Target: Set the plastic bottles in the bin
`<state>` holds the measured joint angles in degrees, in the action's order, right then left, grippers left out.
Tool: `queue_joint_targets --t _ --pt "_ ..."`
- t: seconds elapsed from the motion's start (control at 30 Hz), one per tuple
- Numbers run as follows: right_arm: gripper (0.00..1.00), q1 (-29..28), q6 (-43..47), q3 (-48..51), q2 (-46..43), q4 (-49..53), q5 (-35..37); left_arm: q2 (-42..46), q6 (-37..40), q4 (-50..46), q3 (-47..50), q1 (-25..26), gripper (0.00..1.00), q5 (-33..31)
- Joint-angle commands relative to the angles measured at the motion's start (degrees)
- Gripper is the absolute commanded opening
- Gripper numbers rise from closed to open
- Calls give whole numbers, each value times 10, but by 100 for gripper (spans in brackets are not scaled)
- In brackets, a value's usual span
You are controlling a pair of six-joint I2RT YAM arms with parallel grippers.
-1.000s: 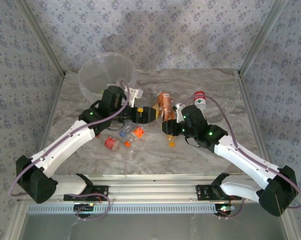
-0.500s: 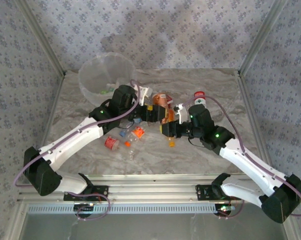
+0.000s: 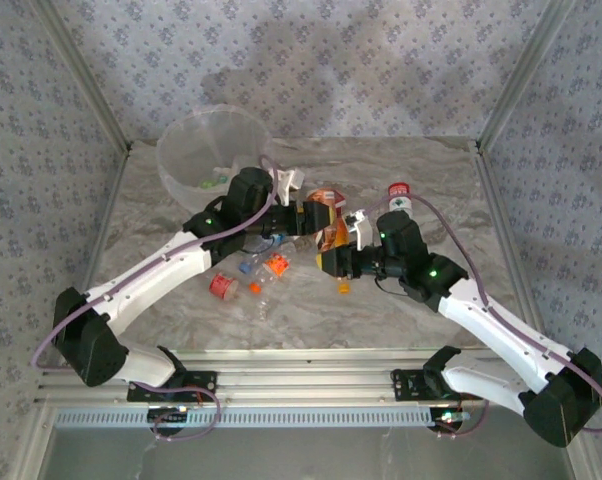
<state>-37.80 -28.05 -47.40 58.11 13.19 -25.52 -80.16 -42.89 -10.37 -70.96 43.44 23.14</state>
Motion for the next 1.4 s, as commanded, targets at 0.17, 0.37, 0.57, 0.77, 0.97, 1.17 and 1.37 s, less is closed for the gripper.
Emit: queue_joint_targets --t 0.17,0.37,0.57,0.77,0.97,1.17,1.37 --pt "42 -10 -9 7 -9 -16 6 3 -18 27 -34 1 47 50" --pt "74 -10 -4 -1 -31 -4 18 9 39 -44 -70 -15 44 48" --pt "100 -10 17 -32 -72 17 48 2 124 -166 -159 -55 44 54" --pt "100 -10 51 -49 -126 11 96 -26 235 -328 -279 -110 45 37" --pt "100 -9 86 -64 -167 6 151 -71 337 -434 -400 -154 45 -31" --pt "100 -9 121 -76 -181 9 149 -131 420 -518 -521 -185 43 -114" --pt "100 -10 124 -80 -187 10 147 -167 446 -523 -593 -230 43 -145"
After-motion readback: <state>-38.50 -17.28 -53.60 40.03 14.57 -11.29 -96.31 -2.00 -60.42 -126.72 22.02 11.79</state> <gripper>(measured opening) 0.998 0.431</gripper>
